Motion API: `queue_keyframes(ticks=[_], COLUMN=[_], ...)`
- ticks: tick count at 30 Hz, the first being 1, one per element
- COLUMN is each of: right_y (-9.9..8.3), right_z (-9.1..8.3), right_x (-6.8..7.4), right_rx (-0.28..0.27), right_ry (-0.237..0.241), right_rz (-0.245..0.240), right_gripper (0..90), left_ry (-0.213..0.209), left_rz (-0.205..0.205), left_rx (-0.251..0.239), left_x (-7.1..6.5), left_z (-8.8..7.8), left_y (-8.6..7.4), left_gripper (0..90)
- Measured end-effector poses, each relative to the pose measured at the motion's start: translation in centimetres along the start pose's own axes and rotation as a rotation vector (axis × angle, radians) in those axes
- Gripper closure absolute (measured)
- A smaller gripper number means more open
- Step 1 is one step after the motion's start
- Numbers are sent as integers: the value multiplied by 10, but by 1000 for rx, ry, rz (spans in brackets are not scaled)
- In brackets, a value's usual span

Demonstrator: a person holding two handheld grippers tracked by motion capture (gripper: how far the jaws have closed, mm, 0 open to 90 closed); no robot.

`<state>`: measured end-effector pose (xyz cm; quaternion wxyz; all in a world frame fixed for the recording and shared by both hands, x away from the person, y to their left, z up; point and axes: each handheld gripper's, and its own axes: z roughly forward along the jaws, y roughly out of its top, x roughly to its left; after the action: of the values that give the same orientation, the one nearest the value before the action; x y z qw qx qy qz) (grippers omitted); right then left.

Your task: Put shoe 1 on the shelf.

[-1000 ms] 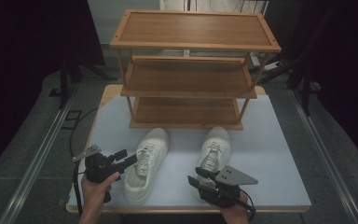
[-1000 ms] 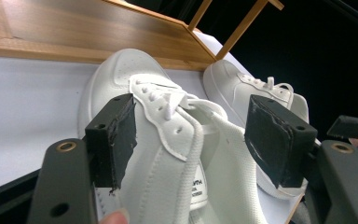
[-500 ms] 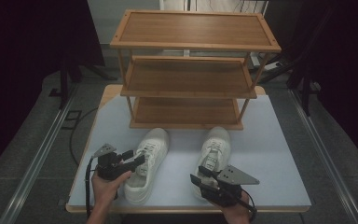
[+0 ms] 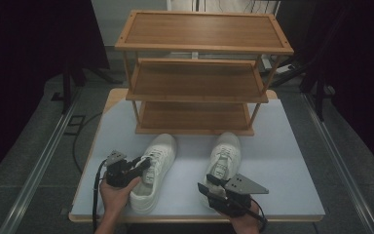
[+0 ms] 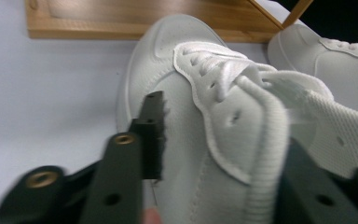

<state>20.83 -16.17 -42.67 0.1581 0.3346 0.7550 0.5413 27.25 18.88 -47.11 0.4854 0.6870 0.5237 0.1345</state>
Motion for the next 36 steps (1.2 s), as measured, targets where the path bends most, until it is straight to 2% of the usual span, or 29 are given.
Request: queue_keyframes(ticks=[4, 9, 18, 19, 20, 21, 26, 36], right_y=[0, 0, 1, 1, 1, 1, 1, 2], right_z=[0, -1, -2, -2, -2, -2, -3, -5], right_x=[0, -2, -4, -4, -4, -4, -4, -6], right_rx=[1, 0, -8, -8, -10, -10, -10, -16], right_ry=[-1, -6, -11, -12, -14, -14, -14, -14], right_rz=[-2, 4, 8, 8, 8, 8, 6, 14], right_gripper=[556, 556, 556, 556, 556, 556, 556, 555], left_ry=[10, -7, -58, -69, -98, -98, -152, -203], left_rz=[32, 4, -20, -27, -41, -41, -59, -42], left_rx=[-15, -44, -76, -86, -106, -106, -131, -157], left_x=[0, 6, 14, 15, 16, 16, 17, 7], left_z=[-2, -6, -12, -14, -17, -17, -23, -30], left_y=[0, 1, 2, 3, 4, 4, 7, 14], left_gripper=[783, 820, 822, 823, 823, 822, 822, 822])
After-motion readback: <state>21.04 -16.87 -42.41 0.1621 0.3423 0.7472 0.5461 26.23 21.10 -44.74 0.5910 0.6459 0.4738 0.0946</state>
